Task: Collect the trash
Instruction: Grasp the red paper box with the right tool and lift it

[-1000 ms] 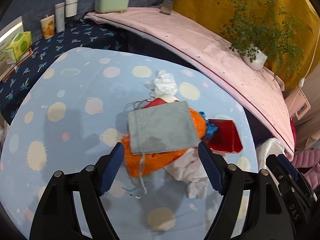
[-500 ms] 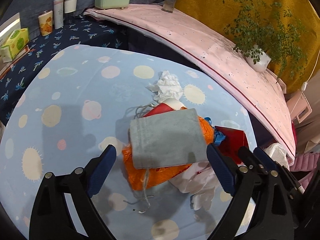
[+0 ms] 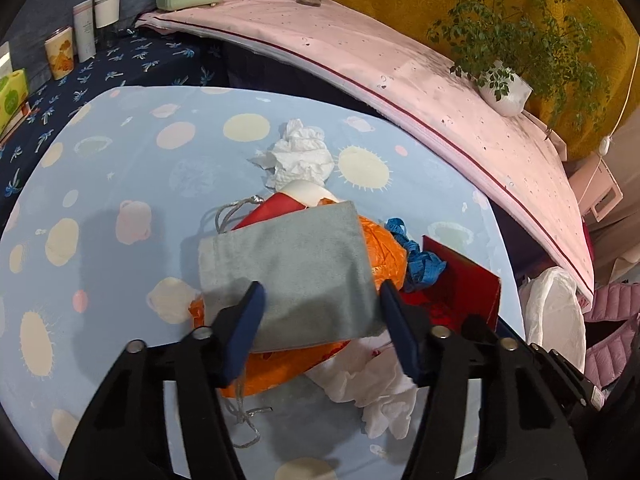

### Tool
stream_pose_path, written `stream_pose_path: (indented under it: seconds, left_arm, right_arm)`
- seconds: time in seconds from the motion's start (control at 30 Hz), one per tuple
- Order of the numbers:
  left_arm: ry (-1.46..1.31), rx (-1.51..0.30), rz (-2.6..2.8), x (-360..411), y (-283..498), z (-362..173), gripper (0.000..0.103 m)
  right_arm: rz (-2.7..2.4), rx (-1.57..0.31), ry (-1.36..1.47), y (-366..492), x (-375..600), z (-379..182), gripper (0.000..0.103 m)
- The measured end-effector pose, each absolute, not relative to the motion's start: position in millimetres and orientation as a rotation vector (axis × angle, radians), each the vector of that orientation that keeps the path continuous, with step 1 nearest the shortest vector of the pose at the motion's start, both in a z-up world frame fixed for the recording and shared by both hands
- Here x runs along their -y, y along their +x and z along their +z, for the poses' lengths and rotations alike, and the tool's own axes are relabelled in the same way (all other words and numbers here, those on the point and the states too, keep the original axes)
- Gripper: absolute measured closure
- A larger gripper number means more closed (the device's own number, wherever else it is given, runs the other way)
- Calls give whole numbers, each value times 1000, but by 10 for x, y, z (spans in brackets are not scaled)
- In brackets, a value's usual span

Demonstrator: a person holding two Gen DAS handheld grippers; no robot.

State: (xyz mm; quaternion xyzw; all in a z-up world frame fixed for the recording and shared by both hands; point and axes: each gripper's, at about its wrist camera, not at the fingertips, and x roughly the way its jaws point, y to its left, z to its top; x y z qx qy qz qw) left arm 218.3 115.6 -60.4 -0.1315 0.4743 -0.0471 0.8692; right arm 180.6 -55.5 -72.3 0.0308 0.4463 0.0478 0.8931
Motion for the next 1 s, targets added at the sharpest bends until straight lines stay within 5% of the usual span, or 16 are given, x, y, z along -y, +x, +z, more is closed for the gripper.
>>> stream_pose_path:
  seconds: [0.13,0.27,0.8,0.83,0.93,1.0]
  left_arm:
    - [-281,-992,-116,-1184,2160,-607,92]
    - [-284,-980,-118,-1184,2119,-550,103]
    - [-276,-872,-193,-903,1869,36,103]
    - [-276,-878,-193,-898,1863,10,100]
    - [-266,-906,-171,-902,1876,-117,65]
    - [-273,-912,-152,-909,1886,-210,56]
  right_arm:
    - [104,-921,74,1773,574,-695,92]
    - [112,-900,76,1726,586,-597,97]
    - [90,-739,113,1406,945,60,100]
    - [87,-737,115,1389,969,68,100]
    - [79,-735,121,1337,1035,65,100]
    - [77,-740,126,1328,1057,40,100]
